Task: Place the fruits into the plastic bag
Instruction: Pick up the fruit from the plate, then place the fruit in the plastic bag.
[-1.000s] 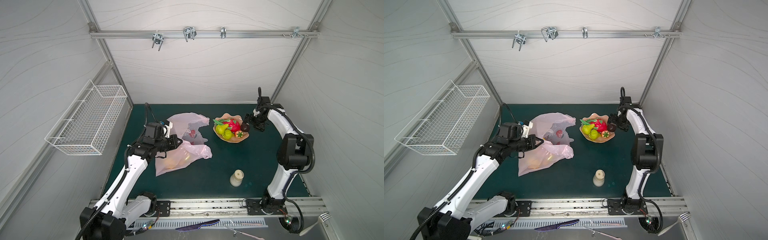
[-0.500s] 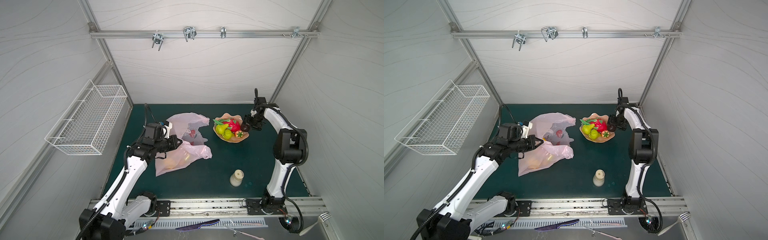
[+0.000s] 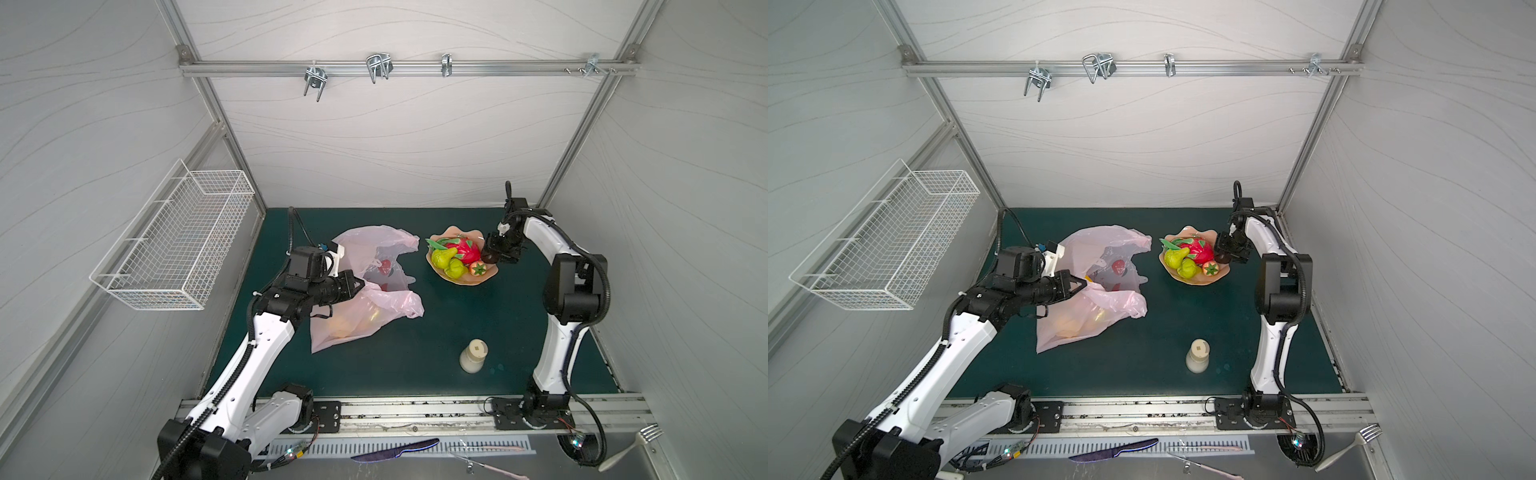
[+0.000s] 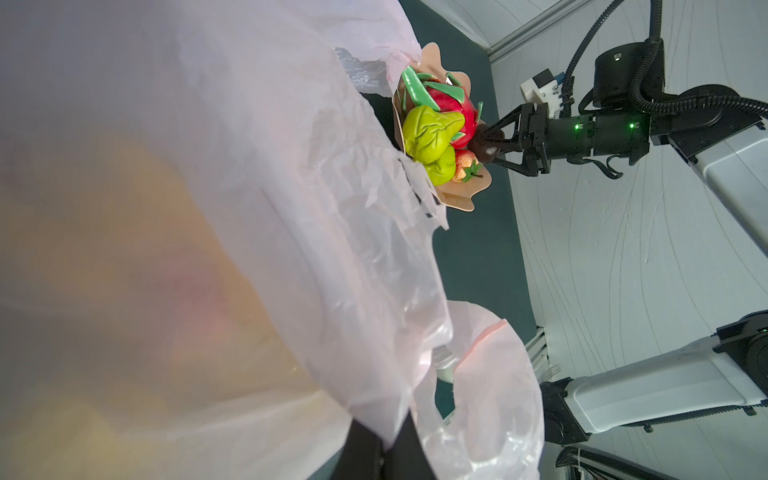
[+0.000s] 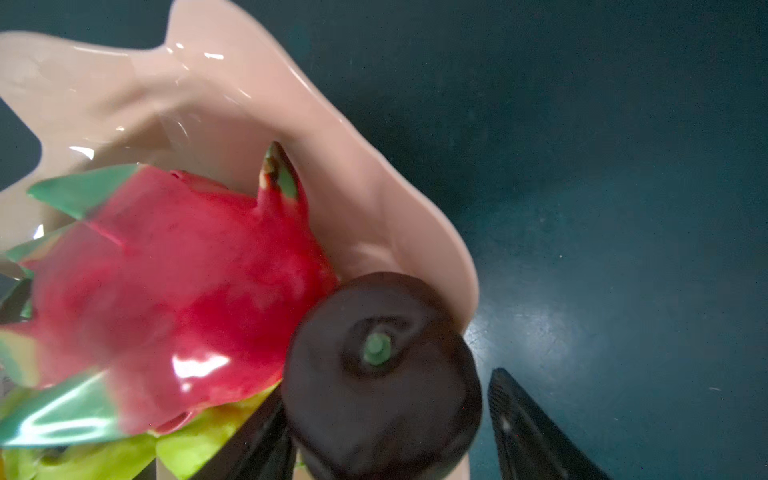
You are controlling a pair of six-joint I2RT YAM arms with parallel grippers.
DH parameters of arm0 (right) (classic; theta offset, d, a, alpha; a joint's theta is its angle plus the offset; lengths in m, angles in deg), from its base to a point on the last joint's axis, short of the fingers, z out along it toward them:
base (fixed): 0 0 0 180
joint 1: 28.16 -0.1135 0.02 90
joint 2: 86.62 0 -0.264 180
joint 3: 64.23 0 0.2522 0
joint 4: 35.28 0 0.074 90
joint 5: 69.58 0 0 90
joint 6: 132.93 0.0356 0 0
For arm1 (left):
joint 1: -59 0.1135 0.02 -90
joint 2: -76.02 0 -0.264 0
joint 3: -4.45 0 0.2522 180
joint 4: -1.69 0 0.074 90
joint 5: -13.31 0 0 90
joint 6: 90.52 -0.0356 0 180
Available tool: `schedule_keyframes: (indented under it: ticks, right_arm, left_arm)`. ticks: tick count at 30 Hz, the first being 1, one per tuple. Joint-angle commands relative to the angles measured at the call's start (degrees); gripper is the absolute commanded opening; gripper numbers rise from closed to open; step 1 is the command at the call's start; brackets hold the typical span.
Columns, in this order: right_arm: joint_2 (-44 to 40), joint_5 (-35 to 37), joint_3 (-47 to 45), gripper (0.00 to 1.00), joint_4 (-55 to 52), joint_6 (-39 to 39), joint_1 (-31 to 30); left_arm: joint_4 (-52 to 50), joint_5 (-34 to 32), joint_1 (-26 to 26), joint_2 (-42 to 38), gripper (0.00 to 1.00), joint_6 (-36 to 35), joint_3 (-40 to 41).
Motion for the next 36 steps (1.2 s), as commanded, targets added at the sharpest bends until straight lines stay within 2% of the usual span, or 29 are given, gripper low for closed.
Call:
schedule_keyframes:
  ticks: [1, 6, 12, 21, 30, 36]
  right_arm:
    - [0.6, 0.0, 0.3, 0.66, -0.2, -0.6, 0.1]
    - [-1.4, -0.2, -0.4, 0.55, -0.2, -0.5, 0.1]
    - [-5.3, 0.6, -1.4, 0.48, -0.4, -0.3, 0.2]
    - [-14.4, 1.1, -1.7, 0.45, -0.7, 1.7, 0.2]
    - [-20.7, -6.5, -2.7, 0.45, 2.2, 3.2, -0.8]
    - [-20.6, -14.6, -3.6, 0.45, 4.8, 3.9, -5.4]
  left_arm:
    - [0.7, 0.4, -0.2, -1.2, 0.00, -0.1, -0.3]
    - [0.8, 0.4, -0.2, -1.2, 0.00, -0.1, -0.3]
    - [0.5, 0.4, -0.2, -1.0, 0.00, -0.5, -0.3]
    - [0.7, 0.5, -0.2, -0.8, 0.00, -0.5, -0.2]
    - [0.9, 0.6, -0.2, -0.6, 0.00, -0.4, -0.3]
    - [0.8, 0.7, -0.3, -0.5, 0.00, -0.6, -0.4]
